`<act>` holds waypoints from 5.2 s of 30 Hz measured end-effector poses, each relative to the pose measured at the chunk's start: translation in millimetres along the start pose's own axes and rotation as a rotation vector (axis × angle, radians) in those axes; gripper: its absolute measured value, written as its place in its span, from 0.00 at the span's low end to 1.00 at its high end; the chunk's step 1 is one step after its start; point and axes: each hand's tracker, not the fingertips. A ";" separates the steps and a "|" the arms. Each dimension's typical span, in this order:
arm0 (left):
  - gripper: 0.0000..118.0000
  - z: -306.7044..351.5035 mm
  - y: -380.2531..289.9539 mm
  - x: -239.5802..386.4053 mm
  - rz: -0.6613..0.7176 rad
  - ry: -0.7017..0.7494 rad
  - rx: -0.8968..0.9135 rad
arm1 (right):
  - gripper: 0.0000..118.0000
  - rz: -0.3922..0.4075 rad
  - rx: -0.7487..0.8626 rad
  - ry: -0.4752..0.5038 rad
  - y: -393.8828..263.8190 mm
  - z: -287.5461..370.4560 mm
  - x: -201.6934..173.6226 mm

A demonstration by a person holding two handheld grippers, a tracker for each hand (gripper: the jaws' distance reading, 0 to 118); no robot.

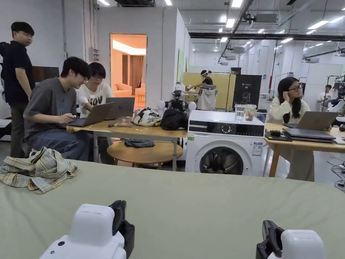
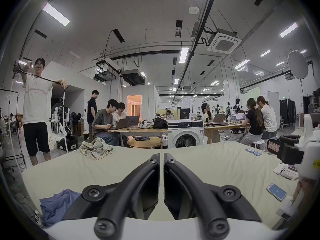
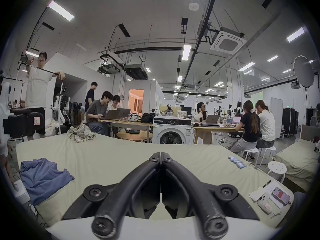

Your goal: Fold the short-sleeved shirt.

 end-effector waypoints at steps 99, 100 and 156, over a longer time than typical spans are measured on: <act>0.00 -19.9 -4.7 -15.0 0.012 -0.016 -0.009 | 0.00 -0.014 -0.025 -0.023 -4.5 -23.7 6.4; 0.00 -19.1 -4.6 -17.1 0.013 -0.017 -0.011 | 0.00 -0.013 -0.025 -0.022 -3.9 -24.9 5.0; 0.00 -141.7 153.9 -264.8 -0.010 0.210 -0.369 | 0.00 -0.175 -0.284 0.307 -56.7 -48.6 -30.8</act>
